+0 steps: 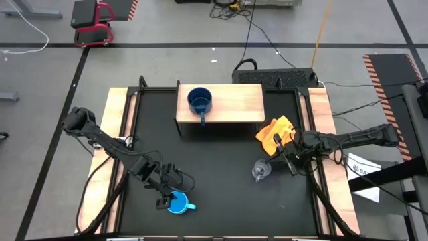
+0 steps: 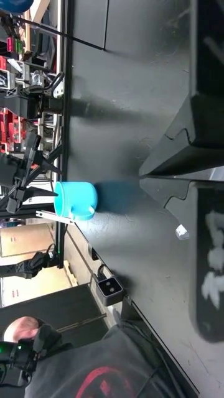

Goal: Stack small to large cups/mugs on shelf
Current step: Put the blue mug on the shelf

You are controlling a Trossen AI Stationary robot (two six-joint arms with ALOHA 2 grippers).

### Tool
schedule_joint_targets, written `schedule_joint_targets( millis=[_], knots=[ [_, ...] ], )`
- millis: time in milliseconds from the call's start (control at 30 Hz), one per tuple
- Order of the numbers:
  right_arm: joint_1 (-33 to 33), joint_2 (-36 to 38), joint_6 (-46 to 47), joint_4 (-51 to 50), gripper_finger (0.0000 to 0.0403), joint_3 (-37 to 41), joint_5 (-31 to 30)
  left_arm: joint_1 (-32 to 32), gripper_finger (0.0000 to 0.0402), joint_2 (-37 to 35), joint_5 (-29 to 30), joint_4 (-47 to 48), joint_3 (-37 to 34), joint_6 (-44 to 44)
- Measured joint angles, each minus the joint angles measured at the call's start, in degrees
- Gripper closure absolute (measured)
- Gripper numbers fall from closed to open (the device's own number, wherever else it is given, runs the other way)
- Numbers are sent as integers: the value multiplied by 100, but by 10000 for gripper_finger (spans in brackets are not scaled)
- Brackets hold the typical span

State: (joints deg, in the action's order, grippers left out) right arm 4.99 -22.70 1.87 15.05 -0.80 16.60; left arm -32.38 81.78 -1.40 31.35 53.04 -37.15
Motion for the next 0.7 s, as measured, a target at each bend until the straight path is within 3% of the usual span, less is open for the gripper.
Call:
schedule_joint_targets(
  millis=[533, 700],
  knots=[
    [0, 2, 0, 0, 394, -2, 0, 0, 157, 0, 153, 11, 0, 89],
    [0, 0, 2, 2, 394, -2, 2, 0, 188, 0, 242, 11, 0, 84]
  ],
)
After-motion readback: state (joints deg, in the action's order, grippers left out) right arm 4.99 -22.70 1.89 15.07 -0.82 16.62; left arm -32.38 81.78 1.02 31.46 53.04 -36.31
